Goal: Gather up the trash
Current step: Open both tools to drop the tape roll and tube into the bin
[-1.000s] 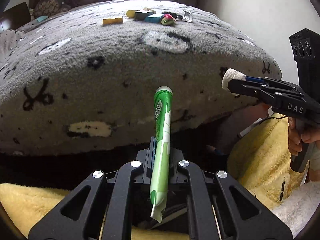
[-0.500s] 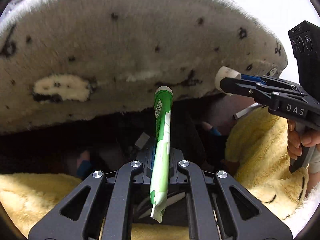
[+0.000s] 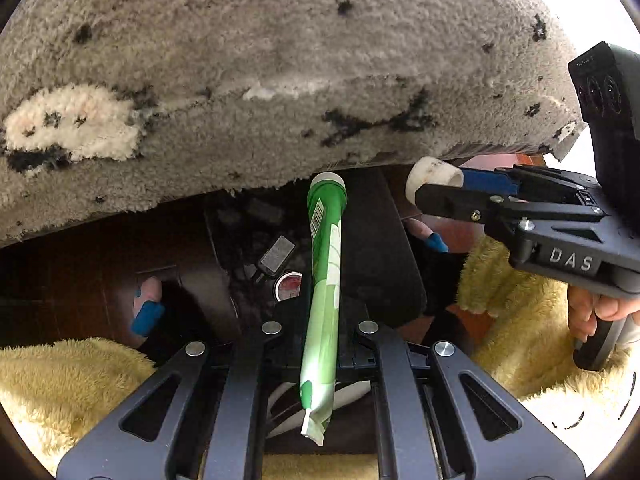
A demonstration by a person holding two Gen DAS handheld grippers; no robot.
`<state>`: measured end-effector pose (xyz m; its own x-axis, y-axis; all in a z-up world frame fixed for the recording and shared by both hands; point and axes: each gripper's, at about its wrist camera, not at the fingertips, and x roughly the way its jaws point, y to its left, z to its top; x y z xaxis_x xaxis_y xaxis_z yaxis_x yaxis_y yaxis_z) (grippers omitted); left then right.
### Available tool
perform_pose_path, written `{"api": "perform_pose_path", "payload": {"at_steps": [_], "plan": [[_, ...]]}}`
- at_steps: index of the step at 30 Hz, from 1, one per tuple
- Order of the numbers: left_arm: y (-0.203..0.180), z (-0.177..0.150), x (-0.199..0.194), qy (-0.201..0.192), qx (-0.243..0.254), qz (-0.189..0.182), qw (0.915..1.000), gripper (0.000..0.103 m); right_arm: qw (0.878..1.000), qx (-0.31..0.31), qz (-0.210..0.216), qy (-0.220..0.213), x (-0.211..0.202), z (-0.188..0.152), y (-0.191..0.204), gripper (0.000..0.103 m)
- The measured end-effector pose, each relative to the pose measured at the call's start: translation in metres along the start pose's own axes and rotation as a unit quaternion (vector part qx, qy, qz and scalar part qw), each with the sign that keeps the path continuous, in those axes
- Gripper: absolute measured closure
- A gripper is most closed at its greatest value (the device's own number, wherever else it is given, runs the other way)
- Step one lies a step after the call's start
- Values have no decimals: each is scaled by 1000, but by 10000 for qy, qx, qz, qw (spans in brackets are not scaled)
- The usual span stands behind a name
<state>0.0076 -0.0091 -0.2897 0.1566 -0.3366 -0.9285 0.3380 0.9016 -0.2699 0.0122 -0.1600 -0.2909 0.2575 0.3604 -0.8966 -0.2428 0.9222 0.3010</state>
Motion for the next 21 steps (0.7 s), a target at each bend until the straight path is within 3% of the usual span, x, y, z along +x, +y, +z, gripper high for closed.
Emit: {"api": "perform_pose_path", "payload": {"at_steps": [13,14,16,18,21], "plan": [[5,-3,4,15,-104,79,9999,96,9999,41,100,119,7,10,10,65],[5,-4,4,4,-103,99,9999,92,9999,63,103,118,7,11,9,64],[5,-4,2,-29,-105,143,9998,83,9999,110,84,68,5,13,5,51],[6,-4,0,-67,-114,204,9997,75,9998,174,65,-7,1,15,1,44],[7,-3,-6,-144,-136,277,9994,60,9996,250,58,-155,-7,17,-4,39]]}}
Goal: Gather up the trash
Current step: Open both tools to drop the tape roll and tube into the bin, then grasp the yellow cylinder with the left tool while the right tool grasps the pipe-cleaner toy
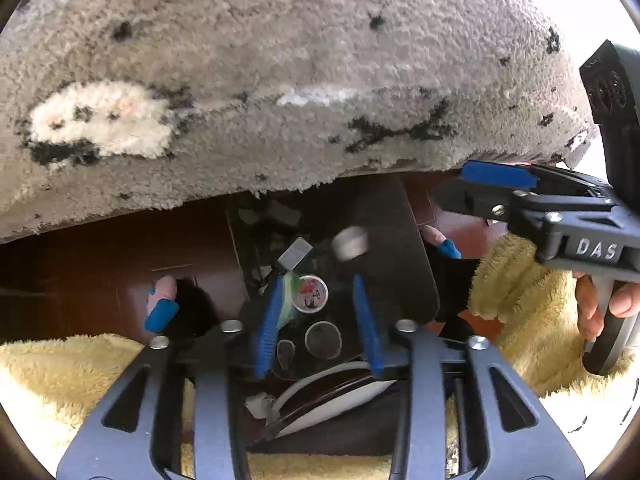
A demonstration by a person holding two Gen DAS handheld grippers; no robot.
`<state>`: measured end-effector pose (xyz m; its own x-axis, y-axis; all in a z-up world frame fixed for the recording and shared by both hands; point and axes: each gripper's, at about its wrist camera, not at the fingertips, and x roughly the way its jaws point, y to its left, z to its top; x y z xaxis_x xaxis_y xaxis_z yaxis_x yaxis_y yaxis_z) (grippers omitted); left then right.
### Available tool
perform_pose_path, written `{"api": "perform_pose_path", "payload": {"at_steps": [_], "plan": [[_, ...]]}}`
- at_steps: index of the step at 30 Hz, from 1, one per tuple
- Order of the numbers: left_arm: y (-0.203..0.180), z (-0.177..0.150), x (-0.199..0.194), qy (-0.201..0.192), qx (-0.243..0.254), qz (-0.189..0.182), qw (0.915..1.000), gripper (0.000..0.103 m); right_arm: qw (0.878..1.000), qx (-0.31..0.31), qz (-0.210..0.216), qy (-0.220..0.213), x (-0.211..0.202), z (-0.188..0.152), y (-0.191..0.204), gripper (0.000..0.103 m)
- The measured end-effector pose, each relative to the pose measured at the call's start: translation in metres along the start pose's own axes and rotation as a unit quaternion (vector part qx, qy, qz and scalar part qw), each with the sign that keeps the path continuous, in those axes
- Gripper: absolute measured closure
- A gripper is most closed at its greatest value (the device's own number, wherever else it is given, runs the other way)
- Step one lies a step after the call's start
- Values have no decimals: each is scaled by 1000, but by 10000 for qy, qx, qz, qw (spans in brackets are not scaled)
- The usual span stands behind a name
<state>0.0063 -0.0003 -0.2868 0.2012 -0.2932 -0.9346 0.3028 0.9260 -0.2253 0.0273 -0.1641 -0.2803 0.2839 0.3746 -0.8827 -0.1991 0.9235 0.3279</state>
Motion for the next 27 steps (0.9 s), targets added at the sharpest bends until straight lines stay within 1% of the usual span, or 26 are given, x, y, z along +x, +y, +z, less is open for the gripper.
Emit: {"api": "perform_pose_path", "payload": {"at_steps": [1,2,3,4,5,6,7,9,12,17,23,27], "plan": [[0,1,-3,-50,6,40,10000,57,10000,19,18,-67,-4,1,-1,38],[-1,1,-7,-109,31,83,9999,51,9999,26,37,-143,-8,2,-2,37],[-2,2,-13,-182,66,131,9997,44,9997,14,52,-247,-13,3,-3,33],[-4,3,-18,-262,105,179,9994,40,9994,-4,53,-344,-18,4,-3,28],[-6,4,-25,-346,161,227,9990,33,9988,-46,46,-478,-25,5,-3,26],[-7,5,-30,-419,220,268,9985,28,9983,-91,42,-569,-29,6,-3,24],[-9,6,-36,-491,282,310,9979,26,9977,-141,33,-666,-35,7,-2,24],[-13,8,-48,-617,389,372,9966,19,9961,-238,4,-845,-46,9,-1,22],[-14,12,-67,-812,495,419,9946,17,9929,-429,-78,-1107,-62,12,3,21],[-16,19,-103,-1209,579,513,9896,16,9831,-744,-252,-1653,-97,19,4,20],[-16,32,-144,-1708,637,730,9805,16,9737,-831,-176,-2116,-129,31,-1,20],[-11,47,-163,-1990,593,882,9742,16,9674,-797,-335,-2378,-144,43,-2,20]]}}
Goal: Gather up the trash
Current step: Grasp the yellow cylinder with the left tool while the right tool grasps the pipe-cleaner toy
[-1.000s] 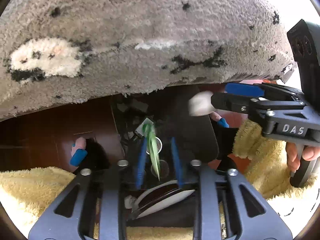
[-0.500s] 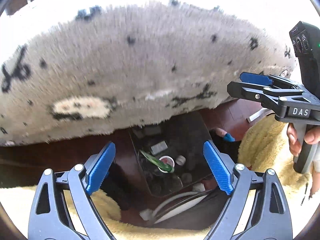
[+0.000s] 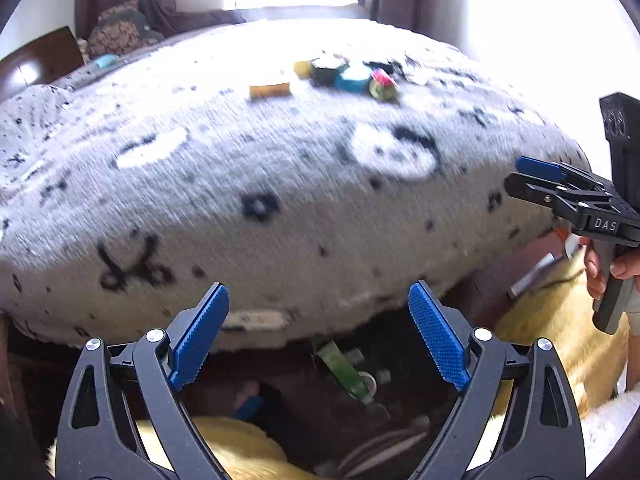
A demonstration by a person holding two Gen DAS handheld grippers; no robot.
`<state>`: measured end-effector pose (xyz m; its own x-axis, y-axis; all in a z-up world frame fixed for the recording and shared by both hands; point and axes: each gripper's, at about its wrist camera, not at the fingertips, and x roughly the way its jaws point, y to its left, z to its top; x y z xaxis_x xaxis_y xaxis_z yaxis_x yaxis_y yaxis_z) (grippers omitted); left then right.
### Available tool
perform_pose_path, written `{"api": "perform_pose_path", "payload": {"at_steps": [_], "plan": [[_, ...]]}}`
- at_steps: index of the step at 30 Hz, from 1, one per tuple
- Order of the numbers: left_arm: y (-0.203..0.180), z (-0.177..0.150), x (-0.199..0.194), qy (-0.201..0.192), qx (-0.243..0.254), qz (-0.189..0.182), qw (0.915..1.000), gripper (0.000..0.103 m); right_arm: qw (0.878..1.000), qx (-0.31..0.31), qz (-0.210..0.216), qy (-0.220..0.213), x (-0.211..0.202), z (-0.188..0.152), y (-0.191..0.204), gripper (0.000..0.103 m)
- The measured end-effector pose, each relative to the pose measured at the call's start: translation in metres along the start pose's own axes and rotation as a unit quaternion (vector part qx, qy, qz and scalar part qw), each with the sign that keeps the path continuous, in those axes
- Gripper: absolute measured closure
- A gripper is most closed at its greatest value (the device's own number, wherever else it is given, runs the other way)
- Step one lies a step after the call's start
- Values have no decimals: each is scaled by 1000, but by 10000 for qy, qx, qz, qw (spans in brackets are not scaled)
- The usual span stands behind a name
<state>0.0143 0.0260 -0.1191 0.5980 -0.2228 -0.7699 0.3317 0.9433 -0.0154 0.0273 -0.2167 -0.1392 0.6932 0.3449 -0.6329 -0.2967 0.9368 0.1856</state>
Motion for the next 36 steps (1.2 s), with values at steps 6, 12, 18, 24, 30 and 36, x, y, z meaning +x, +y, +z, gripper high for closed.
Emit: {"api": "perform_pose_path", "payload": {"at_steps": [6,12,18,24,30,36], "plan": [[13,37,7,-279,-62,165,9995,16,9988,253,-380,-184,6,31,-20,20],[21,75,29,-298,-49,202,9993,17,9978,273,-599,-92,37,62,-30,20],[35,112,61,-303,-167,326,9989,17,9971,241,-717,38,82,93,-21,20],[52,146,101,-260,-327,429,9982,17,9936,392,-1034,227,124,110,-21,28],[55,173,141,-220,-472,481,9975,17,9905,464,-1250,324,147,121,-20,45],[55,187,171,-73,-516,569,9970,26,9901,234,-1322,412,157,121,-14,69]]}}
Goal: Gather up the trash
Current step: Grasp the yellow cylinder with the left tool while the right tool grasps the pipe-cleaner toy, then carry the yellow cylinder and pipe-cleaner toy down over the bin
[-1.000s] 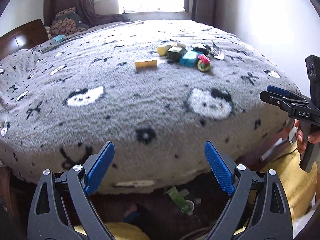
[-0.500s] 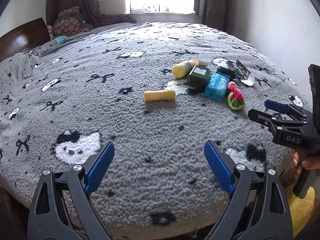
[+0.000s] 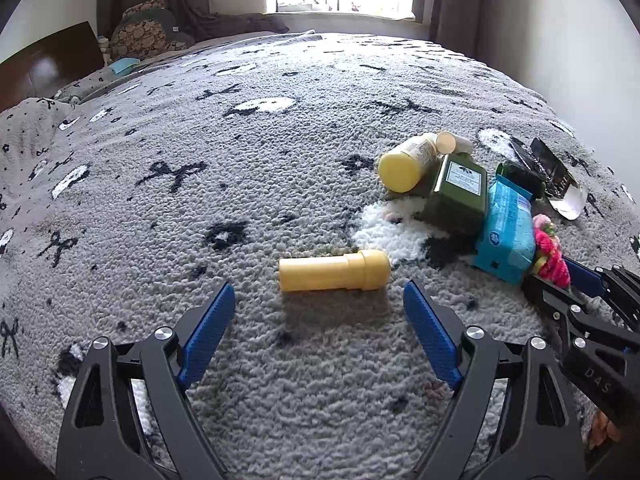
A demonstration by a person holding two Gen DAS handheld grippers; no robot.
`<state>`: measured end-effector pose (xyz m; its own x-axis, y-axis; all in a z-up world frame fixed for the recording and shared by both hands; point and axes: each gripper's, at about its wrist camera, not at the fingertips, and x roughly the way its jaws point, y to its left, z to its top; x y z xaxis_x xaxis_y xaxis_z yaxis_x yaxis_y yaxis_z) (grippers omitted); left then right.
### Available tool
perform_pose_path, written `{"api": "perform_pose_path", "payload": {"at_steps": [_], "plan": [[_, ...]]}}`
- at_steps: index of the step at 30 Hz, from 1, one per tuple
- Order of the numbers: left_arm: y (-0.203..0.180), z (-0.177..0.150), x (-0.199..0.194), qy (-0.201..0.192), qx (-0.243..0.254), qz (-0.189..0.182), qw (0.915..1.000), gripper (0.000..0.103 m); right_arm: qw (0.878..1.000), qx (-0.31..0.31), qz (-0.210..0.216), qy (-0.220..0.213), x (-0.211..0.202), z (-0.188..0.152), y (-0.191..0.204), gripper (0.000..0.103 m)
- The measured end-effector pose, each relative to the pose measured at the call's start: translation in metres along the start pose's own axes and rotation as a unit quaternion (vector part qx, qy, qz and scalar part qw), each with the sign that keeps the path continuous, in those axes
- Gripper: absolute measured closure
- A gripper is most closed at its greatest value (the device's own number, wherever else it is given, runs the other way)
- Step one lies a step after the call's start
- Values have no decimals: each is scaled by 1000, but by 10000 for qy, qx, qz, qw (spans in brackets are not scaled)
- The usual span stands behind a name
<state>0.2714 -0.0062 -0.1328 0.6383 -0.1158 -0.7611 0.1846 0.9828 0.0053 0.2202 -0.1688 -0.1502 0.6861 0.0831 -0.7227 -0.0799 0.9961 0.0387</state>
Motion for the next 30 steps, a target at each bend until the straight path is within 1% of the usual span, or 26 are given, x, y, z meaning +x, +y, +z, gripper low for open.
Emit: {"api": "perform_pose_path", "payload": {"at_steps": [2,4,6,7,8,13,17,22,30], "plan": [[2,3,6,13,-29,-3,10000,28,10000,-20,23,-5,-1,1,-1,71],[3,5,8,-25,-22,-42,10000,31,10000,11,45,-25,-3,0,-3,76],[4,8,11,-51,-12,-75,10000,41,10000,13,0,-43,-6,-1,-5,79],[4,9,12,-48,-24,-98,9999,44,10000,8,-15,-48,-8,-1,-5,79],[4,11,13,-44,-33,-118,9999,50,10000,-2,-52,-59,-10,-2,-6,79],[4,9,8,-95,9,-104,9999,50,9993,-60,-350,-128,-22,-6,-17,80],[3,4,-8,-153,50,-117,9998,50,9986,-91,-461,-255,-38,-10,-29,80],[-5,-4,-43,-368,197,-153,9990,50,9975,-247,-408,-515,-63,-22,-37,80],[-19,-19,-109,-782,280,-234,9963,50,9922,-574,-419,-1022,-110,-46,-40,79]]}}
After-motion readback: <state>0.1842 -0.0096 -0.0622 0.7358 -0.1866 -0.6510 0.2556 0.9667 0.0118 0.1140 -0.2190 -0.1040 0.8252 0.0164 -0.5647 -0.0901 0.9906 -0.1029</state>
